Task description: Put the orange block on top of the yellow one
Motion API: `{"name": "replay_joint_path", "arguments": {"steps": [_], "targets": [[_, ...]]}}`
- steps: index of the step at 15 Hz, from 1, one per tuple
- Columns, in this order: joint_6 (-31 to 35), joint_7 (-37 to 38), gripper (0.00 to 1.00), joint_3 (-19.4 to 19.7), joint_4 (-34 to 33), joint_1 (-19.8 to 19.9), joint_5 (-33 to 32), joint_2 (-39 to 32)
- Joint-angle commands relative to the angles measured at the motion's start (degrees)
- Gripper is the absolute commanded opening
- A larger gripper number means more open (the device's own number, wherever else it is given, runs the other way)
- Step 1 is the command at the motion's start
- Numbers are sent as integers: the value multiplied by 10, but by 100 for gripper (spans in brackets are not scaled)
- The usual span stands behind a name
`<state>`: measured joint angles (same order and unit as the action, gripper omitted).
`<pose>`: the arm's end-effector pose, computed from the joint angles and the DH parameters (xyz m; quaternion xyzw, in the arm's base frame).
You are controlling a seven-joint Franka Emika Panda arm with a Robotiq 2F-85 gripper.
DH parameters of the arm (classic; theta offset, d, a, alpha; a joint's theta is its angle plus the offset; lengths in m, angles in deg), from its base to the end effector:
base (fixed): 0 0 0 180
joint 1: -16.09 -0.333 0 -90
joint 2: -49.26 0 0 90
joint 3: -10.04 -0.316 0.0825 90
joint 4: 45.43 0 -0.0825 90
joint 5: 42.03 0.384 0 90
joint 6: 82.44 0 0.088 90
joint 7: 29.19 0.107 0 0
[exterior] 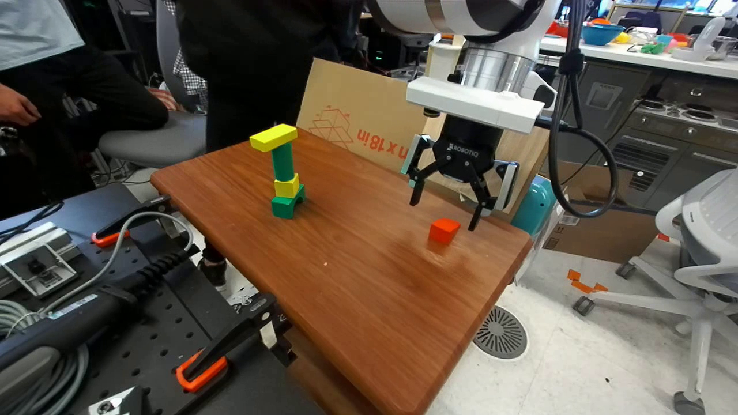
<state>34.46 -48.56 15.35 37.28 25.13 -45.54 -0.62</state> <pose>0.6698 -0.1649 0.1498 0.9863 0.0721 -0.1472 0.0206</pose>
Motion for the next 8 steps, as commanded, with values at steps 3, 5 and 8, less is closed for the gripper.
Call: {"name": "replay_joint_path", "arguments": {"steps": [3,5,8], "targets": [[-50,14,100,-7,-67,5,-14,-48],[-66,12,100,-9,-76,7,-14,-62],[-83,11,75,-9,-89,7,-15,-80]]}}
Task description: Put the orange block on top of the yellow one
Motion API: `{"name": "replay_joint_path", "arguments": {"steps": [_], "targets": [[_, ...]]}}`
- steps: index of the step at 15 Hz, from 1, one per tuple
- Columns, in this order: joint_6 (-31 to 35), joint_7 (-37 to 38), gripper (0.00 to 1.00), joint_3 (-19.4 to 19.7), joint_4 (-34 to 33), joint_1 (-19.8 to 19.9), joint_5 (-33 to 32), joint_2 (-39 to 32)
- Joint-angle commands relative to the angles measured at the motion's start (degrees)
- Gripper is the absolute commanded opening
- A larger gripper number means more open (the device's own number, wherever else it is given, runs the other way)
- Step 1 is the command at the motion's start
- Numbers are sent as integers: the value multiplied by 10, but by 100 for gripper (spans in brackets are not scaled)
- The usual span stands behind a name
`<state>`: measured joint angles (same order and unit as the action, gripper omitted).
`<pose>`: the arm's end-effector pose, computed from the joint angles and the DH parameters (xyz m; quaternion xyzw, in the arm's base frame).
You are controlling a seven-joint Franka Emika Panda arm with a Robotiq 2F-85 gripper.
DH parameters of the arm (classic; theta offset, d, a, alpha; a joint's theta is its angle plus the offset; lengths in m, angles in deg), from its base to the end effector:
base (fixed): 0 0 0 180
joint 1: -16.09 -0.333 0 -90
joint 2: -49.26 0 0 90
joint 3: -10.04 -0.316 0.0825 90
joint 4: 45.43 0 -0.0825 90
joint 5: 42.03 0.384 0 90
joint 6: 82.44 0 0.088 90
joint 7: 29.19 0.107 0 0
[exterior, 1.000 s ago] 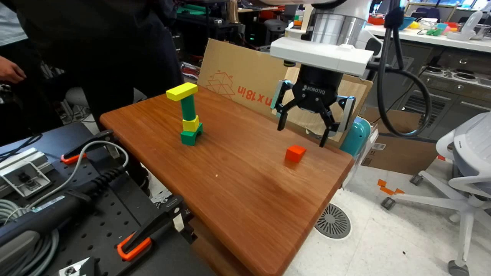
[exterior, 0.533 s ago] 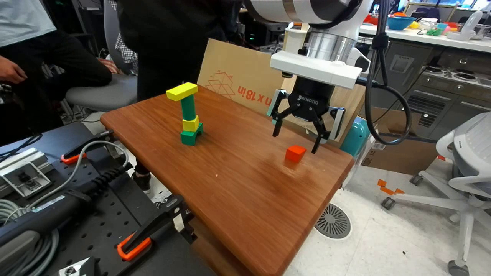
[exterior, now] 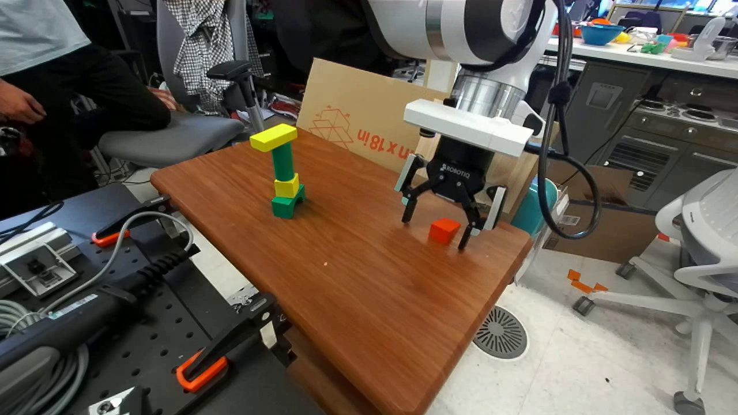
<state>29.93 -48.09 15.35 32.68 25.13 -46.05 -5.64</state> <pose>0.6685 -0.1648 0.1169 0.9791 0.0704 -0.1900 0.0166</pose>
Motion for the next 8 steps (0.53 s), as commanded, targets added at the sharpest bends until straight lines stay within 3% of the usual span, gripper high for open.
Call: {"name": "replay_joint_path", "arguments": {"steps": [1,8], "targets": [[-41,6,74,-8,-48,7,-12,-33],[-41,-2,18,-7,-45,3,-29,-4]]}}
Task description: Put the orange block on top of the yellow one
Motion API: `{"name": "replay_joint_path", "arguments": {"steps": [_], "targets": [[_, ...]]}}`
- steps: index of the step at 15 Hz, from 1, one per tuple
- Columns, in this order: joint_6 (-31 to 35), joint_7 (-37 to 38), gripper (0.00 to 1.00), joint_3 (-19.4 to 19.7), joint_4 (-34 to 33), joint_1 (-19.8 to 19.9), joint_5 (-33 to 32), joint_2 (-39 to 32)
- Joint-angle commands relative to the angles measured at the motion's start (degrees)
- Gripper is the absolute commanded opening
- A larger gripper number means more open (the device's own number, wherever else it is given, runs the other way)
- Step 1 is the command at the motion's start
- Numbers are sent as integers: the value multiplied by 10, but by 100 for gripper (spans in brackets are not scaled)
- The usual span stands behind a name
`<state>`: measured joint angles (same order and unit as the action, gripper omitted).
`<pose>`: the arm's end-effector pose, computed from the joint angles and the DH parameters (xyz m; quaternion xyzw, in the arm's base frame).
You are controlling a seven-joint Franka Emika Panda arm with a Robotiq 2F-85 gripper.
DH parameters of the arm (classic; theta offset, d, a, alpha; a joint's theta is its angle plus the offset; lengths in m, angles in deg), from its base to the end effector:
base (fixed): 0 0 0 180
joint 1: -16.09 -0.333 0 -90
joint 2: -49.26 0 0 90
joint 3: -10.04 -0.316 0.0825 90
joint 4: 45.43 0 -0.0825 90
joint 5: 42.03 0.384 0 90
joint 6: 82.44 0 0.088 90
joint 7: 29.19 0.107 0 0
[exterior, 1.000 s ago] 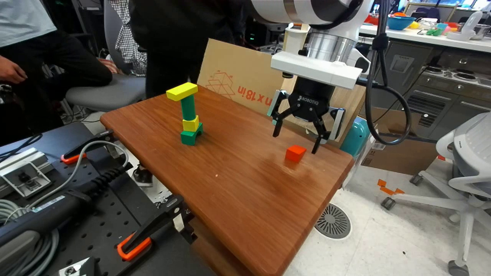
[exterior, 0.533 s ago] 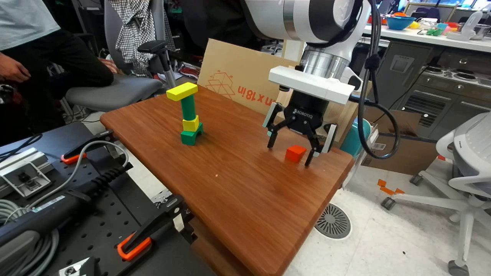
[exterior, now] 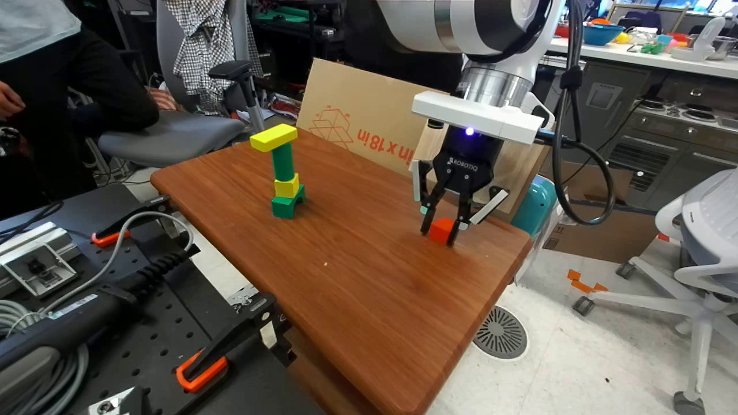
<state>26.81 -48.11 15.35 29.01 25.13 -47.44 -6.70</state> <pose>0.6780 -0.1675 0.1267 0.9770 0.0754 -0.1974 0.0269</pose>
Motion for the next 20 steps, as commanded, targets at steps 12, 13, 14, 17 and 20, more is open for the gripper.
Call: {"name": "replay_joint_path", "arguments": {"steps": [12,13,14,17,20], "targets": [[86,-88,9,-37,263,-2,-40,308],[82,-108,9,-45,288,0,-31,338],[77,-127,9,-52,314,1,-23,366],[71,-168,9,-63,402,-10,-11,453],[73,-190,9,-67,473,-29,-12,519]]}}
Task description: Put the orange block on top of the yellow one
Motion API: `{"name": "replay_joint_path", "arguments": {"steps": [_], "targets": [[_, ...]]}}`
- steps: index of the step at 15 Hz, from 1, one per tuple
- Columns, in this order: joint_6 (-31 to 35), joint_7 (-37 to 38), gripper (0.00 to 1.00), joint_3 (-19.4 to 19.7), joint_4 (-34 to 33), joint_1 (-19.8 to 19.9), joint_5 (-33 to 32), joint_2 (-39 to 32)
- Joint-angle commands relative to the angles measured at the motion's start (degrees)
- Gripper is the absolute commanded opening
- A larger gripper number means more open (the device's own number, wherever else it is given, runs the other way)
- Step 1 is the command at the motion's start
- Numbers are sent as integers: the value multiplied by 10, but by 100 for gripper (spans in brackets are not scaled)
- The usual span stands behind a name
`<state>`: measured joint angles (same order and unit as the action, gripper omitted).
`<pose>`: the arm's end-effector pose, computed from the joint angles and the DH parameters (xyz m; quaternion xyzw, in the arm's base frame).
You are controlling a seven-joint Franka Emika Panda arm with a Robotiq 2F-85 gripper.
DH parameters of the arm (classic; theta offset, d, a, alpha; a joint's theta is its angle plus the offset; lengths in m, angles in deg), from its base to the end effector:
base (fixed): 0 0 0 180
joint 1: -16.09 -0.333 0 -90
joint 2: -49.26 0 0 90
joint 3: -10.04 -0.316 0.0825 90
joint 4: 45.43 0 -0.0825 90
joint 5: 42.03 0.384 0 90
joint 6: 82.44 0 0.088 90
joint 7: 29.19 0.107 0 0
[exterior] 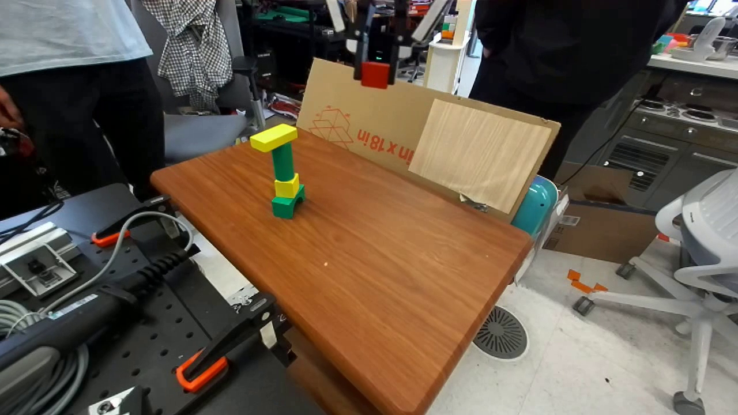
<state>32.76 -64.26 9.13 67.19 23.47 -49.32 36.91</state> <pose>0.5744 -0.0730 0.3516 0.9558 0.2765 -0.0983 0.0197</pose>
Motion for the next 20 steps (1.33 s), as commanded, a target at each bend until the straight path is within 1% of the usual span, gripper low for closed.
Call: {"name": "replay_joint_path", "arguments": {"steps": [1,4,8,12,17,20], "targets": [[11,-32,9,-5,108,-20,3,99],[9,-23,9,-6,143,-44,-5,127],[9,4,9,-7,152,-68,-8,125],[15,29,9,-7,147,-77,-12,113],[16,41,9,-14,156,-88,-26,106],[17,57,9,-20,151,-94,-35,86]]}}
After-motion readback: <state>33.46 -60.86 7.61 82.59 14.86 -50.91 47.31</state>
